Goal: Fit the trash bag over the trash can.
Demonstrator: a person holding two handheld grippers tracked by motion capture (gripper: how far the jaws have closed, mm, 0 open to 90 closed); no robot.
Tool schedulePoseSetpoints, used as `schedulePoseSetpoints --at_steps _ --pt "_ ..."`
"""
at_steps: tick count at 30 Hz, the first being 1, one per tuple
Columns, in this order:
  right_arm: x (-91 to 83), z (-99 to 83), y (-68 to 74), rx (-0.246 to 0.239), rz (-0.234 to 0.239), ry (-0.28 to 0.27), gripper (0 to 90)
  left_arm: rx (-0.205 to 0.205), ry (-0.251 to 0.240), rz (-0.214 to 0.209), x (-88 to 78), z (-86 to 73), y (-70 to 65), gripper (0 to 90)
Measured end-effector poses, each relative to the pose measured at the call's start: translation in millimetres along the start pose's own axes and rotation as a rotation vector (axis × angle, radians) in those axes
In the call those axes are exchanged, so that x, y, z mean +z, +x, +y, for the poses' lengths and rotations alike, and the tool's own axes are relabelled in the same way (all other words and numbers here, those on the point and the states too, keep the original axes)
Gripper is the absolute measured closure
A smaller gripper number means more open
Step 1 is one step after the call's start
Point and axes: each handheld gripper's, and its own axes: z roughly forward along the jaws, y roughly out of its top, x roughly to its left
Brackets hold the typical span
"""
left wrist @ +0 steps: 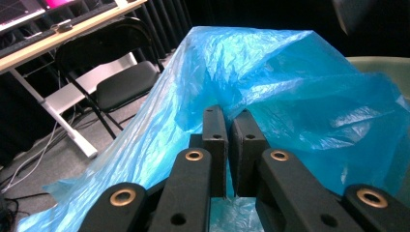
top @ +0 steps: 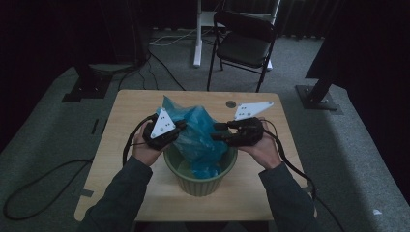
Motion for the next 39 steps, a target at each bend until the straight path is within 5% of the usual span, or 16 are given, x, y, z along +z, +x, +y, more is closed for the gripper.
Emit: schedulePoseSetpoints --at_steps 9,14,20,25,31,39 --pt "13.7 17.3 -3.2 0.012 -0.093 -0.04 51.1 0.022 -0.002 -0.017 2.2 0.2 -8.2 86.0" --pt "25.6 24.0 -5.6 0.035 -0.102 -0.027 50.1 0.035 -0.003 -0.031 1.4 -0.1 -13.1 86.0" --pt "39.0 19.7 -6.1 0.042 -0.146 0.082 77.1 0.031 -0.022 -0.05 -3.1 1.0 -15.7 85.2" --pt "40.2 15.7 -6.5 0.058 -0.156 0.093 89.0 0.036 -0.028 -0.052 -6.2 0.5 -16.5 84.5" --pt "27.0 23.1 -10.0 0.116 -0.13 -0.03 56.4 0.051 -0.014 -0.055 -4.2 -1.0 -19.1 84.6" --pt "33.0 34.1 -3.7 0.097 -0.136 -0.065 43.4 0.062 -0.01 -0.055 -2.1 -0.2 -21.8 84.6"
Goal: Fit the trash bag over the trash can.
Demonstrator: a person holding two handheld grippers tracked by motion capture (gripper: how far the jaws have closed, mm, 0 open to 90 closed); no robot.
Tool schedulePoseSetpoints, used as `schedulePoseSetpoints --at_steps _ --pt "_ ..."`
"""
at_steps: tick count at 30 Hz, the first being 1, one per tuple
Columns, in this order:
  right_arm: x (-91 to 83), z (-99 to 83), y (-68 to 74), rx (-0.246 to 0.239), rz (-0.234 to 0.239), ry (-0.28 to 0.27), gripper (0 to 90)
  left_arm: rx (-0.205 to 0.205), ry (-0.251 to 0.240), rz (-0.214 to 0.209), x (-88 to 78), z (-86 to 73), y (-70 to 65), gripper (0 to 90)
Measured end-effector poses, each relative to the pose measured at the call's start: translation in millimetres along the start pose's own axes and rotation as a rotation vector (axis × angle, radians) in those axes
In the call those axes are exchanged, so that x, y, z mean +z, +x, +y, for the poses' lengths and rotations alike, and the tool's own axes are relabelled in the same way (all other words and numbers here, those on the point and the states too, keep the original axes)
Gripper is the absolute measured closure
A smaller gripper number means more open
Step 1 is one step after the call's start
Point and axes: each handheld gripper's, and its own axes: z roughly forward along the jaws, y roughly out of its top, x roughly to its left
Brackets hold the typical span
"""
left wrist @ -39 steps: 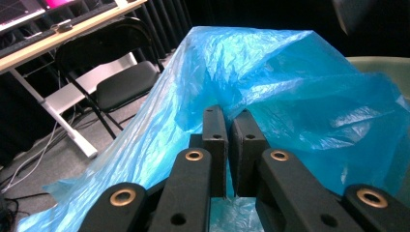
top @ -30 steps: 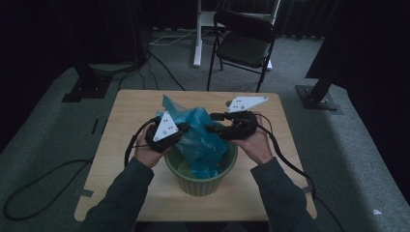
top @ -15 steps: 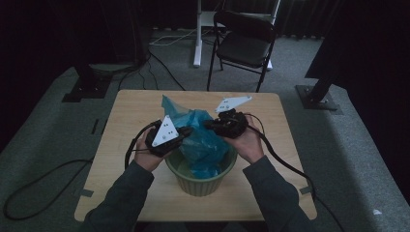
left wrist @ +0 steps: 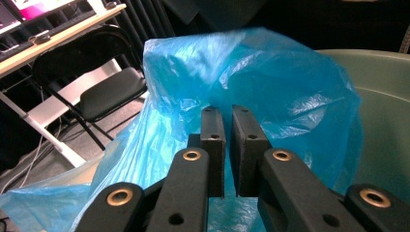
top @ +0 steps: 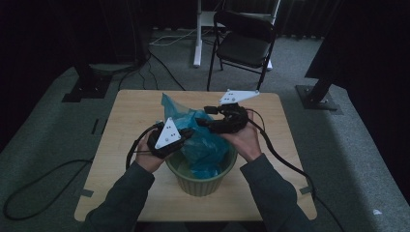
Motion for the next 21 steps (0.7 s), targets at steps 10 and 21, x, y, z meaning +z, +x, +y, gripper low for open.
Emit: schedulePoseSetpoints --at_steps 10,21 --pt "5.0 -8.2 3.1 -0.056 -0.025 0.11 88.2 -0.017 -0.035 -0.004 -10.5 -0.3 0.6 80.6" --pt "-7.2 -27.0 -1.5 -0.025 -0.035 0.097 83.3 -0.066 -0.064 0.031 -30.4 -5.1 16.6 77.8"
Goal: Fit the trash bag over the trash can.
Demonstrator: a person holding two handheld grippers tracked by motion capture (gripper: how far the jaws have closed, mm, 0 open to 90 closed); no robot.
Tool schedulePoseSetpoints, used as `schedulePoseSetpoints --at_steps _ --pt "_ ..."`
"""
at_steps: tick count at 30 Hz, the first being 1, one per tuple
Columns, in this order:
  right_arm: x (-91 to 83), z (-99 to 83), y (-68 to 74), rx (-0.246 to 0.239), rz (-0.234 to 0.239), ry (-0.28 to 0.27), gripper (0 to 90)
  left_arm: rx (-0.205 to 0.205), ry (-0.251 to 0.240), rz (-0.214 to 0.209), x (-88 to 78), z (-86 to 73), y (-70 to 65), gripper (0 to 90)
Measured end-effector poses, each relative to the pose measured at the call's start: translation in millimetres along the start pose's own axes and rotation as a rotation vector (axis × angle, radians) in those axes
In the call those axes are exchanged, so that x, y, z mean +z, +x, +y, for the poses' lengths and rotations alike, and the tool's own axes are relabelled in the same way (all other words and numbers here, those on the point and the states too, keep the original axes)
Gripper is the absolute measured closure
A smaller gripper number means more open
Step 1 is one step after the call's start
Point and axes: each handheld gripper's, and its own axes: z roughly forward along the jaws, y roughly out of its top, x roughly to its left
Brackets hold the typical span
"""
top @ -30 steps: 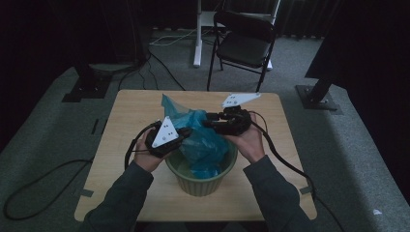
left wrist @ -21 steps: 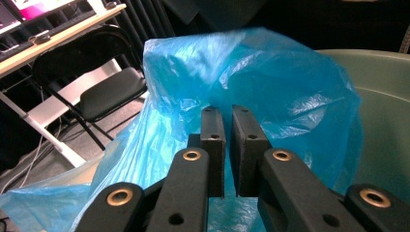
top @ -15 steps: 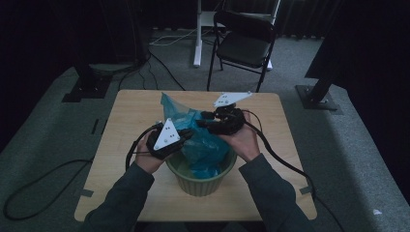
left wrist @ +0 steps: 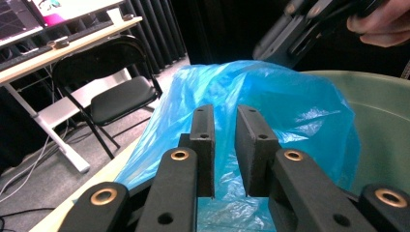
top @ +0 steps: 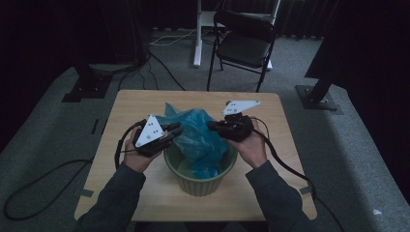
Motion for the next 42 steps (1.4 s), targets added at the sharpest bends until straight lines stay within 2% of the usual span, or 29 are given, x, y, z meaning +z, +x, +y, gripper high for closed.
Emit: schedulePoseSetpoints --at_steps 2,5,6,7,9,11,13,15,21,29,34,39,42 --pt "-2.7 3.3 -0.4 0.016 0.032 -0.041 69.3 0.003 0.0 -0.004 2.2 0.3 -1.8 77.9" --pt "-4.6 7.9 3.5 0.011 0.079 -0.085 56.2 0.005 0.003 -0.009 6.2 0.7 -4.4 78.1" --pt "-4.6 7.9 3.5 0.011 0.079 -0.085 56.2 0.005 0.003 -0.009 6.2 0.7 -4.4 78.2" --pt "1.0 10.3 11.1 -0.012 0.09 -0.062 49.7 0.005 0.004 -0.012 8.5 0.8 -5.2 78.4" --pt "7.3 10.3 14.9 -0.043 0.07 -0.03 52.9 0.004 0.005 -0.009 9.9 1.0 -6.3 78.5" --pt "11.7 9.1 17.7 -0.068 0.041 -0.001 70.1 0.008 0.0 -0.009 7.9 1.7 -6.7 78.5" --pt "13.2 7.2 17.1 -0.067 0.027 0.023 84.2 0.01 -0.002 -0.007 5.1 1.4 -4.7 78.2" --pt "12.2 3.7 16.0 -0.069 0.025 0.025 89.5 0.002 -0.006 0.002 1.1 0.7 -1.3 77.8" --pt "7.4 -12.3 15.1 -0.075 0.008 0.038 89.8 -0.036 -0.02 0.028 -6.8 1.9 8.7 72.9" --pt "6.3 -27.9 22.5 -0.124 0.026 0.06 89.8 -0.05 -0.005 0.035 2.1 5.5 12.6 68.2" --pt "5.4 -35.5 33.0 -0.182 0.021 0.074 89.8 -0.058 0.026 0.051 11.4 4.0 16.2 67.0" --pt "4.9 -39.1 34.9 -0.203 0.017 0.086 89.8 -0.092 0.055 0.073 15.4 1.5 22.9 66.8" --pt "5.6 -40.3 35.3 -0.206 0.02 0.091 89.8 -0.113 0.102 0.062 22.0 -1.4 26.3 65.0"
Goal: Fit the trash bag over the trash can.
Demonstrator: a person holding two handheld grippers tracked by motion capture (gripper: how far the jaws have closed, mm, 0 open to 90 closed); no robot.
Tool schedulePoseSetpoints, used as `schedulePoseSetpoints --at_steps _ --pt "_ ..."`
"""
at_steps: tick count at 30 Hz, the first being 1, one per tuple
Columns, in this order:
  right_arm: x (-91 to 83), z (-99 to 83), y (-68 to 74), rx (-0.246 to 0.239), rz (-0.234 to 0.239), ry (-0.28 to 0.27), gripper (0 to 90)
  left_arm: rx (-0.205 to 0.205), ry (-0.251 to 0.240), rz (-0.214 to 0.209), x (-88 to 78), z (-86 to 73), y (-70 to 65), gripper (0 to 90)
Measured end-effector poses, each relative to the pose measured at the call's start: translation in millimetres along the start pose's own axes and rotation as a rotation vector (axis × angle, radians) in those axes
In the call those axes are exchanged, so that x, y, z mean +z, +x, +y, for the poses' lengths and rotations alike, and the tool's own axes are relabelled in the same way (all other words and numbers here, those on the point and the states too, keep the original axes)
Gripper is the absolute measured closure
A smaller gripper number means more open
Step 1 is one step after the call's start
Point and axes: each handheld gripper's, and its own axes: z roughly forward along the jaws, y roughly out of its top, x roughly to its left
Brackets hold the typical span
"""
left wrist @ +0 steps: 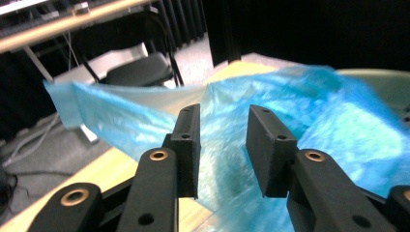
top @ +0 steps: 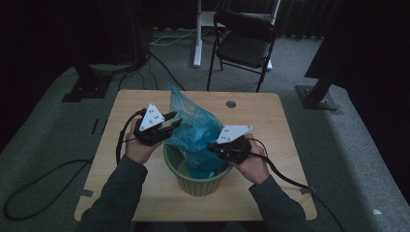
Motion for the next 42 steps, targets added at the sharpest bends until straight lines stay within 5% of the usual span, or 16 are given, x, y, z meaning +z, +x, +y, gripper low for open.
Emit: schedulePoseSetpoints --at_steps 8,11,14,18,24,28,32,42 --pt "2.2 1.4 1.6 -0.019 0.014 0.002 89.8 -0.024 0.134 -0.019 22.1 -1.4 -3.3 60.3" --pt "2.1 1.3 2.1 -0.025 0.02 0.007 89.8 -0.015 0.157 -0.009 27.0 -3.4 -3.9 65.7" --pt "1.4 1.1 1.3 -0.023 0.023 0.004 89.3 -0.007 0.14 0.002 26.2 -4.7 -5.2 75.8" --pt "-3.0 2.3 -1.6 -0.016 0.05 -0.018 77.1 -0.004 0.117 0.003 21.7 -6.0 -4.2 83.2" --pt "-21.0 10.1 -14.7 0.032 0.056 -0.095 64.0 0.021 0.094 0.011 18.3 -6.2 -7.0 84.7" --pt "-27.9 15.7 -27.5 0.087 0.026 -0.141 62.1 0.037 0.095 0.014 17.8 -5.7 -9.4 84.8" --pt "-33.2 17.0 -33.9 0.117 0.043 -0.184 61.3 0.038 0.093 0.022 17.0 -5.7 -8.6 84.8" --pt "-38.1 10.4 -22.1 0.068 0.091 -0.174 57.5 0.035 0.091 0.04 16.2 -6.3 -6.3 84.7"
